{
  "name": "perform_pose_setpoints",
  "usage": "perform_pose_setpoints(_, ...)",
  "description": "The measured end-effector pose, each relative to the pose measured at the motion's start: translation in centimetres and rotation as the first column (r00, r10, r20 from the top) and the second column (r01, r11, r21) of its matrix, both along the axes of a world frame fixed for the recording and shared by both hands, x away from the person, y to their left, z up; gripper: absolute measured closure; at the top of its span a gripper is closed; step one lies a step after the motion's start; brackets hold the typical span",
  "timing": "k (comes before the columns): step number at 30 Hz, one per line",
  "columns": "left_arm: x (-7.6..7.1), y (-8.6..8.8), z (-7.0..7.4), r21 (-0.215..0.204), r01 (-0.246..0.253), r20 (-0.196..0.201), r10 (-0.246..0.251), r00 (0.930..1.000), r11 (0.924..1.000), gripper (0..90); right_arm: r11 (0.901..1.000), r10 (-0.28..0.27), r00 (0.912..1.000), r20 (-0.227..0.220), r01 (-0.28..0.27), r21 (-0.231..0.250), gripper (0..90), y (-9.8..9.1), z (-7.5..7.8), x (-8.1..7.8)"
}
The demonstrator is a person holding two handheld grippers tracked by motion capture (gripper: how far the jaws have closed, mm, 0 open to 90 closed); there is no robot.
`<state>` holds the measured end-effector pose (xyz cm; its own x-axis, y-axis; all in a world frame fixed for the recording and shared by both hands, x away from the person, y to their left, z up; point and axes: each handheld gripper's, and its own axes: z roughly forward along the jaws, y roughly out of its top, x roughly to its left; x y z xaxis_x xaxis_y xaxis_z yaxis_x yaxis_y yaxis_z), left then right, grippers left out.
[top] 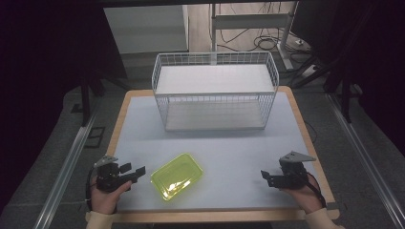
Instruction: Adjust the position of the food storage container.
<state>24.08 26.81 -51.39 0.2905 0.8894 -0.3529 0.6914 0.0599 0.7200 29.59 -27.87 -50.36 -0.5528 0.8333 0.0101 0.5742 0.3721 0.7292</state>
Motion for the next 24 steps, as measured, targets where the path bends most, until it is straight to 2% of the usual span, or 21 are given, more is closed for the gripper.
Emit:
perform_pose_setpoints(5,0.2,-0.3,0.1,0.005,0.005,0.003,-0.005,1.0000,1.0000,28.7,0.9996,0.027,0.9996,-0.004,-0.027,0.001,16.4,-0.2,0.0,-0.3)
perform_pose_setpoints(13,0.0,-0.7,0.2,0.020,0.008,0.007,-0.009,0.9999,0.9998,29.6,0.9993,0.025,0.9996,0.010,-0.025,0.026,21.3,-0.7,0.2,0.2)
perform_pose_setpoints(17,-0.4,-0.6,0.2,0.024,-0.004,-0.002,0.004,1.0000,0.9997,29.9,0.9989,0.045,0.9990,0.000,-0.045,0.009,22.0,-0.5,-0.1,0.1)
perform_pose_setpoints(21,-0.8,-0.5,0.6,0.015,-0.014,0.007,0.014,0.9999,0.9998,34.9,0.9978,0.066,0.9978,0.006,-0.066,0.009,22.1,-0.2,0.0,-0.1)
perform_pose_setpoints(24,-0.9,-0.4,0.9,0.012,-0.022,0.011,0.021,0.9997,0.9997,41.8,0.9969,0.079,0.9968,0.013,-0.079,0.006,22.2,-0.2,0.0,-0.3)
